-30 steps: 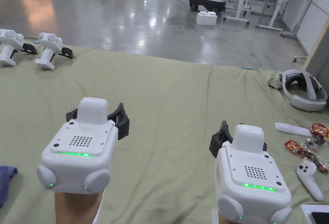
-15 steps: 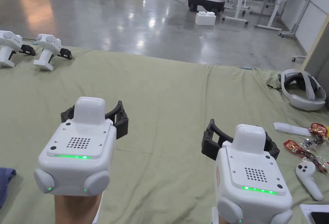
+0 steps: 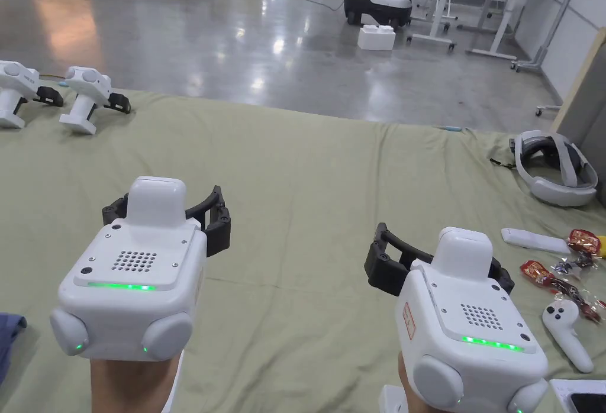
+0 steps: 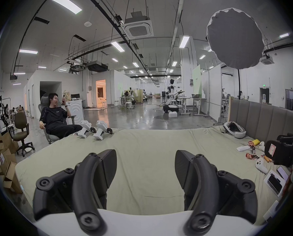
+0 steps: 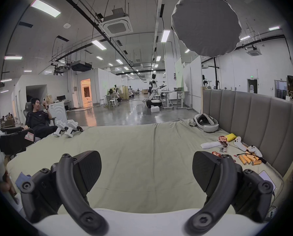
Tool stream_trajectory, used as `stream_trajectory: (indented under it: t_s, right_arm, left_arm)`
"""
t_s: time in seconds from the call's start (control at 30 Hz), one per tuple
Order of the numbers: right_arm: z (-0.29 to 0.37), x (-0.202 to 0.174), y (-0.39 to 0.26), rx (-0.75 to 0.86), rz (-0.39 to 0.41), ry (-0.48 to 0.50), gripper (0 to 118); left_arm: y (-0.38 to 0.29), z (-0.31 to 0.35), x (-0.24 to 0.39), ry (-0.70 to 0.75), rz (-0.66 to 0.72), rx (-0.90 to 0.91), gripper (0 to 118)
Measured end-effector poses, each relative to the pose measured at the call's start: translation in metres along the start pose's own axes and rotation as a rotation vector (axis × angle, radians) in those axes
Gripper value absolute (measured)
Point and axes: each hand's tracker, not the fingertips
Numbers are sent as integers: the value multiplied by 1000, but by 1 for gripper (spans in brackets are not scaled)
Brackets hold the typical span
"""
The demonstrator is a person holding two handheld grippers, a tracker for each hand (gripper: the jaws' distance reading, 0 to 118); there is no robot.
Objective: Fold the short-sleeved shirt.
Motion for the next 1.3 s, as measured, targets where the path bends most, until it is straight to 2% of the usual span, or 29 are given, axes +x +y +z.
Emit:
stream_trajectory:
  t_s: [0.1,0.23,0.37,0.43,0.5,0.63,0.73,0.87,1.07,1.3]
  right_arm:
    - [0,1,3,-14,-14,16,112]
    - [-4,2,5,-50,-33,-11,112]
    - [-7,17,7,-97,-242,81,112]
    - [-11,19,11,-150,-293,54,112]
    - [-15,19,17,-198,-295,2,112]
    - [-19,14,24,-241,-246,-22,112]
    - [-19,12,25,-242,-220,-10,112]
    - [-19,14,27,-247,-259,21,112]
    - [-22,17,26,-275,-241,-9,112]
    - [-23,18,24,-273,-234,11,112]
  left_arm:
    - [-2,1,1,10,-13,9,92]
    - [-3,3,2,7,-9,12,94]
    - [-5,3,3,-2,-4,4,97]
    - [-5,3,2,-10,-2,-4,97]
    - [-5,2,2,-13,-3,-10,97]
    - [-8,2,1,-11,-5,-16,97]
    - [-10,1,0,-14,5,-30,97]
    - [-12,2,-3,-19,21,-41,97]
    - [-19,2,-6,-18,6,-61,96]
    - [-20,0,-7,-19,17,-68,96]
